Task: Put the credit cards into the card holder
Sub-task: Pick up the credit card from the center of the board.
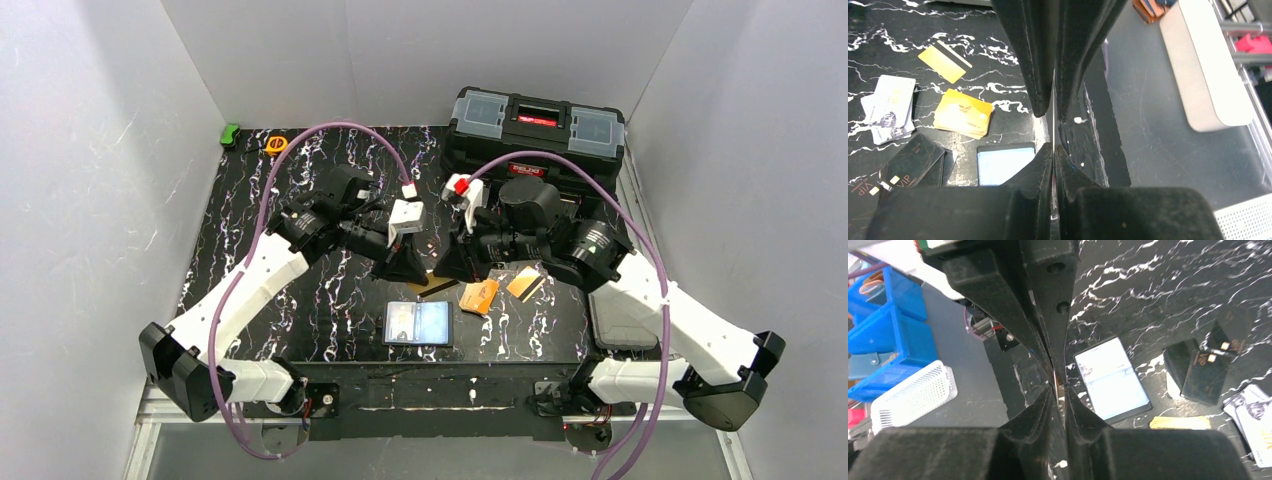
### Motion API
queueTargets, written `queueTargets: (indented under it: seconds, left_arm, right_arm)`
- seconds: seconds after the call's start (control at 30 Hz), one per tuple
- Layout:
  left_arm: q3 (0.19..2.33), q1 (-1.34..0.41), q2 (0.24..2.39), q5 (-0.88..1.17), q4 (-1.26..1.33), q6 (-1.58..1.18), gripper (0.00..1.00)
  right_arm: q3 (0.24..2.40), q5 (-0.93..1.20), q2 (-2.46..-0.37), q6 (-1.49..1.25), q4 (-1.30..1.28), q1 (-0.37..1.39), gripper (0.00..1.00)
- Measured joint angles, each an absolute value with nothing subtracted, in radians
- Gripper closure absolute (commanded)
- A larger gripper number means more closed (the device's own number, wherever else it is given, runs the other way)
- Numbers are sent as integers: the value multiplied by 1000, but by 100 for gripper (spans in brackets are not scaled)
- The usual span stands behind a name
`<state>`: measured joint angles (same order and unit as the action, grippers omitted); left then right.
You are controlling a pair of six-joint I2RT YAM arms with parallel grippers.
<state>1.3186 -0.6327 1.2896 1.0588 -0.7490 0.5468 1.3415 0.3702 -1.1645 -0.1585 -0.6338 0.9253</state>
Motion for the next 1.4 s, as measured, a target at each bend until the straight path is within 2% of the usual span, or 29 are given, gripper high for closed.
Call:
queueTargets:
  seconds: [0.07,0.1,0.23,0.27,0.5,0.7,0.87,1.13,1.4]
  left_arm:
    - [1295,-632,1267,1050,-682,461,100]
    - [1285,-632,1257,1044,-649,414,100]
    - [1248,-624,1198,1024,-503,214,100]
    - [1244,-620,1182,1018,-467,159,100]
    - [1232,-564,1062,960,-264,-154,100]
    - [1216,-500,1004,906,-93,-411,100]
    - [1126,-461,999,886,62,-586,100]
    - [1021,-447,1004,879,224,-746,100]
    - [977,-447,987,884,326,-820,100]
  right_arm:
    - [1341,347,-1148,-166,-604,925,60]
    - [1341,335,-1137,-171,-595,925,51]
    - [1340,245,-1058,-190,-554,925,3]
    - [1337,218,-1030,-197,-542,923,2]
    - [1289,173,-880,-293,-418,851,2]
    - [1172,266,-888,-392,-280,827,2]
    - [1135,336,-952,-441,-222,826,13]
    - [1071,377,-946,-502,-27,826,17]
    - [1049,361,-944,-522,39,826,19]
